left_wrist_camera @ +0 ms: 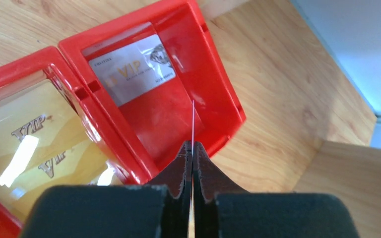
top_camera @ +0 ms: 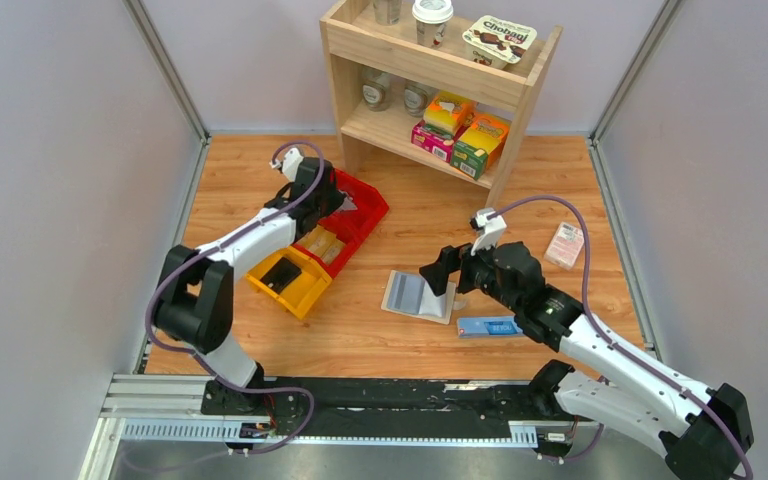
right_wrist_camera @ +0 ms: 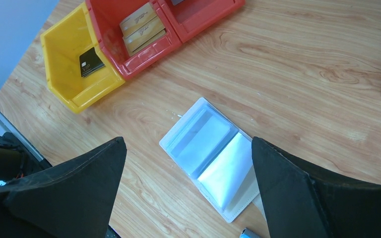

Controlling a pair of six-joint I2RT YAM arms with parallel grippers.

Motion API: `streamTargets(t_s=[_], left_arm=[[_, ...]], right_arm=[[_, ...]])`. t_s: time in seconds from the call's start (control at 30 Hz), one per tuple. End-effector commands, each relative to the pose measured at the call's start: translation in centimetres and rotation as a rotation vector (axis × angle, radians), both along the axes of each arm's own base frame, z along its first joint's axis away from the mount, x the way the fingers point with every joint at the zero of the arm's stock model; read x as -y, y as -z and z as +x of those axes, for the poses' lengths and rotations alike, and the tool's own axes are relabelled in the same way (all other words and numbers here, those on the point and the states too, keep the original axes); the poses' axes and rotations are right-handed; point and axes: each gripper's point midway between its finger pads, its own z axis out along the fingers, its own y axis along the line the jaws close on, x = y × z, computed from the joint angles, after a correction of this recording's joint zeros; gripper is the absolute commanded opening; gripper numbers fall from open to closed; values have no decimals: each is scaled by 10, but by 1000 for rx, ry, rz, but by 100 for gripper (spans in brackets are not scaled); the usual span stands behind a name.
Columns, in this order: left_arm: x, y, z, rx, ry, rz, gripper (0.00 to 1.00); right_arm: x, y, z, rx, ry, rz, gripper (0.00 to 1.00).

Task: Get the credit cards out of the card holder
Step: Place the credit card in the storage box.

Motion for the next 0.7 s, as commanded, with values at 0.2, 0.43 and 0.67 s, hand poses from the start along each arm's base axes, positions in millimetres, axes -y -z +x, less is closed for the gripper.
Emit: streamTargets(t_s=[0.2, 0.43, 0.67], left_arm=[[-8, 36, 43, -105, -194, -54, 0], [-12, 41, 64, -79, -233, -26, 0], [-17, 47, 68, -48, -248, -5, 0]], right_arm=[[6, -9, 3, 33, 17, 25, 100], [10, -7, 4, 30, 29, 31, 100], [14, -4, 6, 25, 43, 32, 100]])
